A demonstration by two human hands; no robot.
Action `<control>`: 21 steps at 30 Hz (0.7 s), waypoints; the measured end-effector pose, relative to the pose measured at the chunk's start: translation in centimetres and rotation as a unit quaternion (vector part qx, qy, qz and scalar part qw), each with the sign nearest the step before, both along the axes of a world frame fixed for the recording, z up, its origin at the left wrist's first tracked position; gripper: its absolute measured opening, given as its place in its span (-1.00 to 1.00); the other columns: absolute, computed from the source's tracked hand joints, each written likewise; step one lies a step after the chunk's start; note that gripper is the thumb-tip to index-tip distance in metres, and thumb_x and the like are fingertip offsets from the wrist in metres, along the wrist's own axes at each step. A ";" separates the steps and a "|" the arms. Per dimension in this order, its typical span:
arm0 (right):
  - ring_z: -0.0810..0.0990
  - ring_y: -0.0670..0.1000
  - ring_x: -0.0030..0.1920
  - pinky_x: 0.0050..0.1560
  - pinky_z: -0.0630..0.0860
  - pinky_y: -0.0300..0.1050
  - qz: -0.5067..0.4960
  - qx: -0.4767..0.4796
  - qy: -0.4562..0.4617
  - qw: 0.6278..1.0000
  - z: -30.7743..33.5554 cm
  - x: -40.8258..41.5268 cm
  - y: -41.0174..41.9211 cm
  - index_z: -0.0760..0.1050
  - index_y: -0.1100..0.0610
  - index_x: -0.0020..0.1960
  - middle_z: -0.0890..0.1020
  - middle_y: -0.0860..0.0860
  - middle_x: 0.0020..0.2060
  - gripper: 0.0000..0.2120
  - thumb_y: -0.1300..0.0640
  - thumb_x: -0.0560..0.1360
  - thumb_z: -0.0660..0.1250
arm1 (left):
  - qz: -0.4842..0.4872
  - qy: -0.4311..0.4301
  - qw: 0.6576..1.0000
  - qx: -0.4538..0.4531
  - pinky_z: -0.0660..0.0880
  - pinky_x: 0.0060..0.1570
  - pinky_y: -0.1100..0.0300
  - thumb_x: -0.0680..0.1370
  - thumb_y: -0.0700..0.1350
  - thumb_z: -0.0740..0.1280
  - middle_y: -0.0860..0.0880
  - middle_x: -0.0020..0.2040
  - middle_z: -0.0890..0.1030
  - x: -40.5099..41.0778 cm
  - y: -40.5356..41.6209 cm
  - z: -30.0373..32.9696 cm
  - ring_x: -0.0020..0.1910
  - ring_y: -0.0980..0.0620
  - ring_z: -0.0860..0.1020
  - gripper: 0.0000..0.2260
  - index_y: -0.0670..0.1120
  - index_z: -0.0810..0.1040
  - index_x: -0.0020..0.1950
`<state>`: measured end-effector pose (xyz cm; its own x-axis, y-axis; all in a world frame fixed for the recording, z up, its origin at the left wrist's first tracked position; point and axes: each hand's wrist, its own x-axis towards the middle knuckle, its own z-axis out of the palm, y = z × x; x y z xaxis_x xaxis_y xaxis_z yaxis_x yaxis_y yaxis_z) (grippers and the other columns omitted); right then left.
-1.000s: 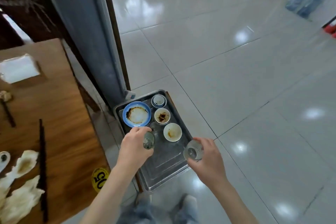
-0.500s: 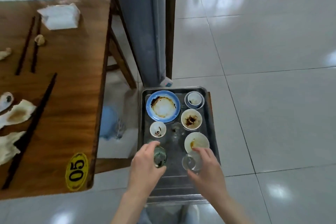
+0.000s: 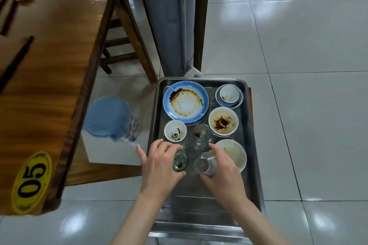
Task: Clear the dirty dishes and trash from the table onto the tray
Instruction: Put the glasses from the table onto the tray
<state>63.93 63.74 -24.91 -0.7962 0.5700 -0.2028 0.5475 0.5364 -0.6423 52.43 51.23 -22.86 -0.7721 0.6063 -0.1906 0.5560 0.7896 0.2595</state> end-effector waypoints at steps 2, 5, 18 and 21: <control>0.46 -0.05 0.23 0.16 0.43 -0.17 0.006 0.013 0.002 1.000 -0.6 -0.1 0.2 0.29 0.04 0.41 0.52 -0.09 0.22 -0.24 0.11 0.29 0.54 | -0.001 0.002 1.000 -0.009 -0.02 0.34 -0.35 0.22 0.17 0.56 0.12 0.11 0.50 0.0 0.1 -0.9 0.26 0.06 0.37 -0.42 0.18 0.51 0.21; 0.46 -0.03 0.21 0.15 0.45 -0.13 0.007 0.026 0.002 1.000 -1.3 -0.3 0.3 0.28 0.06 0.41 0.54 -0.08 0.20 -0.20 0.11 0.26 0.56 | -0.007 0.001 1.000 -0.022 -0.04 0.35 -0.34 0.25 0.20 0.53 0.15 0.12 0.47 0.1 0.3 -2.1 0.24 0.08 0.36 -0.41 0.20 0.48 0.24; 0.48 0.03 0.16 0.12 0.49 -0.04 0.007 0.068 -0.004 0.998 -2.9 -1.0 0.5 0.24 0.11 0.44 0.61 -0.05 0.06 -0.05 0.08 0.16 0.62 | -0.020 0.152 0.988 0.028 0.38 0.04 -0.41 -0.11 0.03 0.69 0.02 -0.21 0.59 0.5 1.8 -4.0 -0.19 -0.03 0.59 -0.29 -0.06 0.58 -0.03; 0.49 0.03 0.13 0.10 0.49 -0.05 0.001 0.067 -0.004 0.998 -3.3 -1.3 0.4 0.20 0.09 0.47 0.61 -0.03 0.03 0.00 0.09 0.14 0.63 | -0.026 0.158 0.987 0.015 0.38 0.04 -0.40 -0.11 0.02 0.69 0.02 -0.23 0.59 0.7 1.7 -4.4 -0.21 -0.03 0.59 -0.31 -0.06 0.58 -0.04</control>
